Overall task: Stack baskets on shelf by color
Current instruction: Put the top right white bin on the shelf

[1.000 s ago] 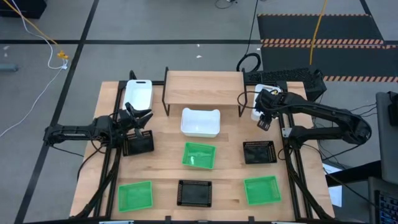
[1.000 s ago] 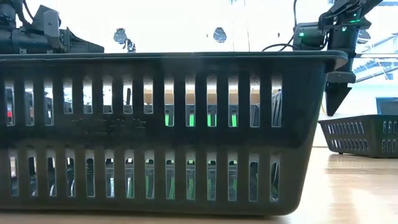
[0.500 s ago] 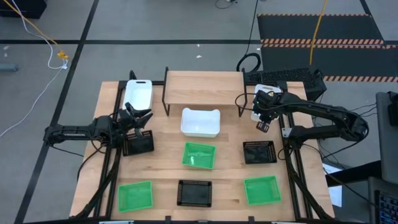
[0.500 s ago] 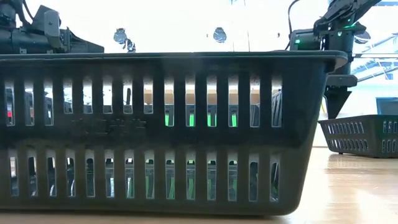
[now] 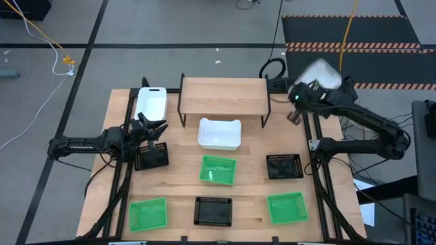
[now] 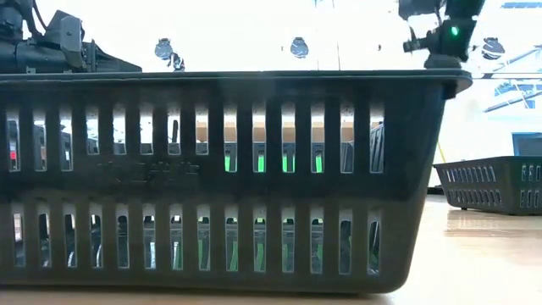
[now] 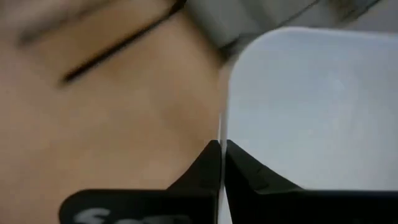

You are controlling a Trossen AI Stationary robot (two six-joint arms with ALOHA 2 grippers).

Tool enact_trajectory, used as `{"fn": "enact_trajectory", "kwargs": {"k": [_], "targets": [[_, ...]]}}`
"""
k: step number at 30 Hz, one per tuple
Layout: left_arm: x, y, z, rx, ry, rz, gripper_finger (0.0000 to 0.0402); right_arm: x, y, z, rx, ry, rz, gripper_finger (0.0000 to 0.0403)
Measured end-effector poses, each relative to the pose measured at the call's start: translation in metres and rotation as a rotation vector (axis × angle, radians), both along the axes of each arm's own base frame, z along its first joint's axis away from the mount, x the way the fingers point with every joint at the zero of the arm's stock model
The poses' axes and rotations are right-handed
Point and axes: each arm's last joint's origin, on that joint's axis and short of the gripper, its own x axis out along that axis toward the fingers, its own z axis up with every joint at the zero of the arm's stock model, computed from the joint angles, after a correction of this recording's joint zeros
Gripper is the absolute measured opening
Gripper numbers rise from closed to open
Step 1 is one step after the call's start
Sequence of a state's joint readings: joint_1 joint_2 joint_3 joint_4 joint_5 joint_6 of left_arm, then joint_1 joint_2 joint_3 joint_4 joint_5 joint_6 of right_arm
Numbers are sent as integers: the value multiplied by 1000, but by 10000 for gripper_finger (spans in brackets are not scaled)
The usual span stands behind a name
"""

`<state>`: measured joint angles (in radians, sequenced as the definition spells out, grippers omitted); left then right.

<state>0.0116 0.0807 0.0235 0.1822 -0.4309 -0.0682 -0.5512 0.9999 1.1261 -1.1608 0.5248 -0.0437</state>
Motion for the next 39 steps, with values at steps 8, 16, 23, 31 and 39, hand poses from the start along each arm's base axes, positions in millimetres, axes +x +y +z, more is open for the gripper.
{"fn": "enact_trajectory", "kwargs": {"k": [8,16,23,31,39], "targets": [[0,0,0,-6,-4,-1,106,34,-13,50,-207,-57,175,1],[-1,2,0,17,10,66,106,110,-12,51,-120,12,468,0],[-1,2,0,18,13,70,106,150,1,61,24,136,626,0],[0,2,-6,-28,51,65,106,157,6,51,213,66,661,0],[0,2,-6,-38,45,64,106,163,1,31,213,72,654,0]]}}
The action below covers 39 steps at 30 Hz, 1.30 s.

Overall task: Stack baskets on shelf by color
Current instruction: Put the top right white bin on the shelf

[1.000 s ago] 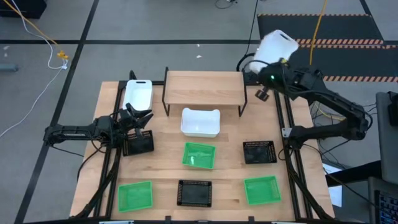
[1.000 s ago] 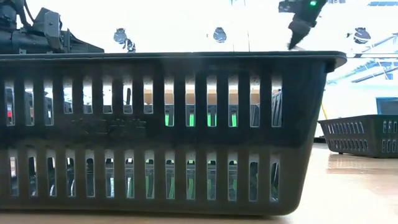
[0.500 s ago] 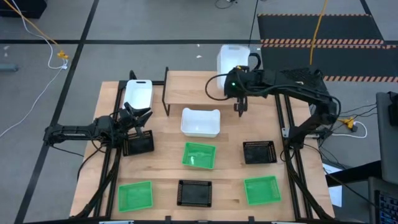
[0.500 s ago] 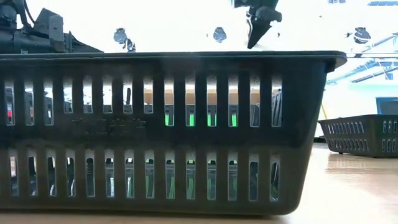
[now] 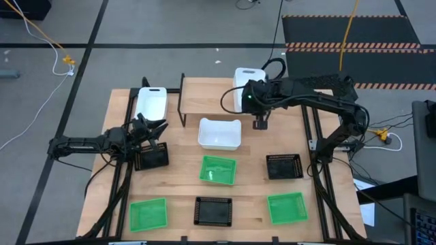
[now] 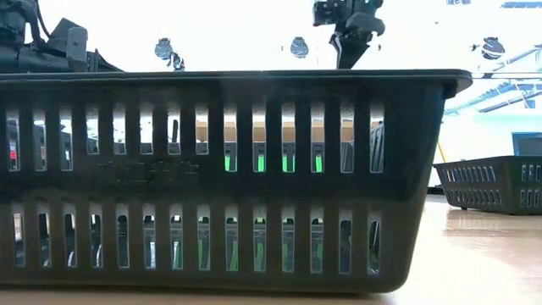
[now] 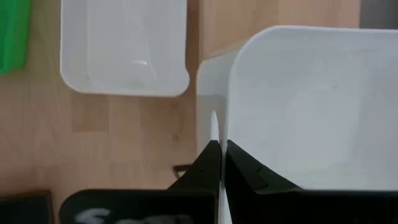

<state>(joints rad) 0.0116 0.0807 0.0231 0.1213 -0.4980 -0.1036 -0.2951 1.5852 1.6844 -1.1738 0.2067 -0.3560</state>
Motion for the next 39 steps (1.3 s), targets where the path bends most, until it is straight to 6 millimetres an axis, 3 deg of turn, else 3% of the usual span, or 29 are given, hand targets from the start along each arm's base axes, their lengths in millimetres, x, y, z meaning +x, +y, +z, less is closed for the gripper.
{"fn": "enact_trajectory", "kwargs": {"k": [6,12,21,27,32,39], "targets": [[0,0,1,17,0,2,106,0,-2,0,-15,-14,1,8],[0,0,1,18,1,2,106,1,-3,1,-23,-30,4,56],[0,0,1,16,2,1,106,1,1,11,-258,-20,-28,119],[0,0,0,14,2,1,106,-3,10,16,-248,-26,-3,122],[0,0,0,1,4,0,106,-10,6,10,-80,1,31,117],[0,0,-1,-2,5,0,106,-9,-6,13,-176,-6,33,117]]}}
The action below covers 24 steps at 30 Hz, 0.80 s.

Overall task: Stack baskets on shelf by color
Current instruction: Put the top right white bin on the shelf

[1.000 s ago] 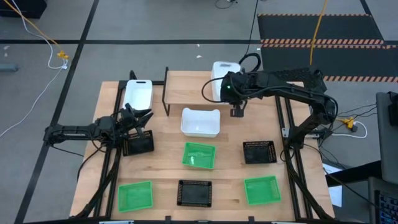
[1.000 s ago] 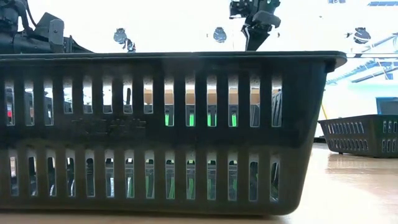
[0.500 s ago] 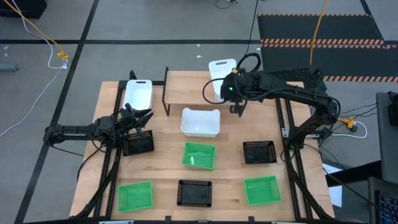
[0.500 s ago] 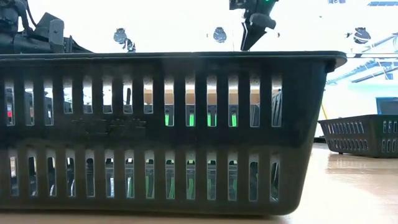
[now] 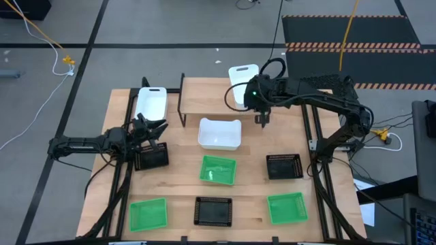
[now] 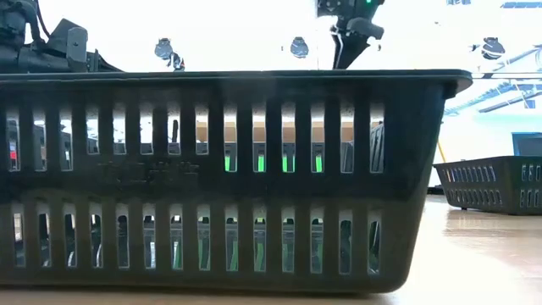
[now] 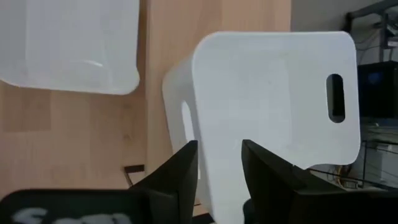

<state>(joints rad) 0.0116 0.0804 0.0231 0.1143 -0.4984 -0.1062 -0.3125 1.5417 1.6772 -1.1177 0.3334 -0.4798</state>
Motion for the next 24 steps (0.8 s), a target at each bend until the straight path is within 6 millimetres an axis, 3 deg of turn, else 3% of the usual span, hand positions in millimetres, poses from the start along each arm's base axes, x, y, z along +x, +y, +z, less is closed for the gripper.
{"fn": "enact_trajectory", "kwargs": {"k": [13,16,21,24], "targets": [[0,0,-1,1,8,0,106,-7,-23,-32,78,44,-39,112],[0,0,-1,1,8,0,106,-7,-23,-34,93,28,-73,88],[0,0,0,1,5,0,106,-7,-21,-33,115,-11,-129,14],[0,0,0,1,-2,0,106,-8,-19,-30,121,-37,-151,11]]}}
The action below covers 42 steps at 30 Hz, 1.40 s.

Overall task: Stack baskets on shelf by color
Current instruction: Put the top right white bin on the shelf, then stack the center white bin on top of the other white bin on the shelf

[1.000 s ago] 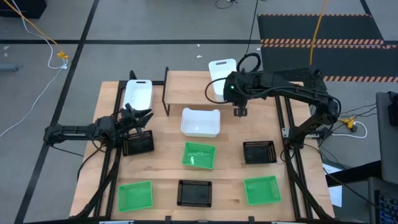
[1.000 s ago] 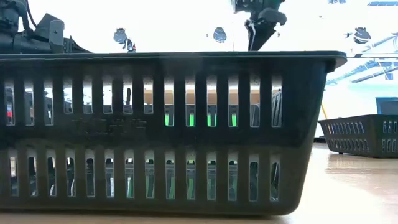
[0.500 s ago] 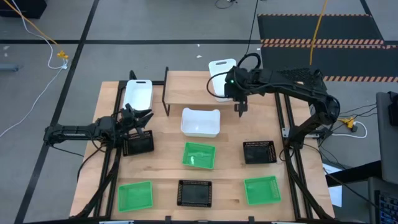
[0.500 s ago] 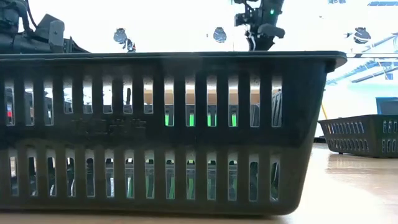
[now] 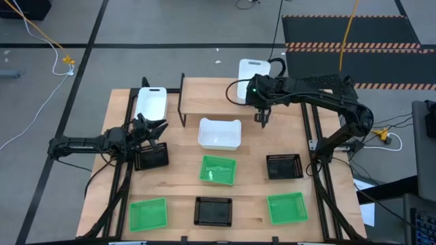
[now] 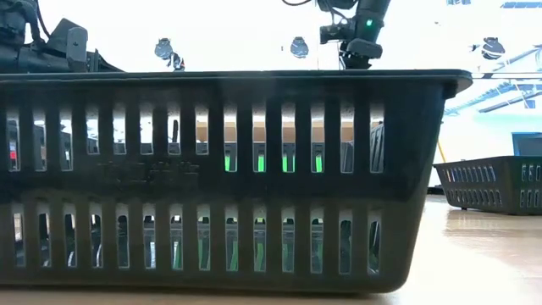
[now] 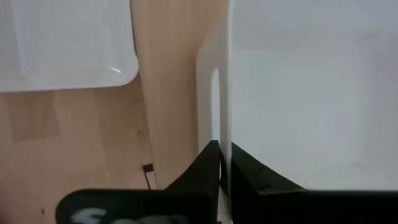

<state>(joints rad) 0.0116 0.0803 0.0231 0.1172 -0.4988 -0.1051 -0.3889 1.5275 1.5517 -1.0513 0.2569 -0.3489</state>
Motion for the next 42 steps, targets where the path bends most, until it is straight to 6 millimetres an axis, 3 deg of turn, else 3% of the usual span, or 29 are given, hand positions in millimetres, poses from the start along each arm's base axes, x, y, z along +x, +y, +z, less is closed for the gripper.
{"fn": "enact_trajectory", "kwargs": {"k": [19,33,37,42], "targets": [[0,0,0,2,2,0,106,-2,15,8,84,-68,64,6],[0,0,0,3,4,1,106,-3,15,11,55,-77,57,87],[0,0,0,3,3,1,106,-10,26,22,33,-119,53,116],[0,0,0,2,5,1,106,-17,59,43,33,-247,160,137]]}}
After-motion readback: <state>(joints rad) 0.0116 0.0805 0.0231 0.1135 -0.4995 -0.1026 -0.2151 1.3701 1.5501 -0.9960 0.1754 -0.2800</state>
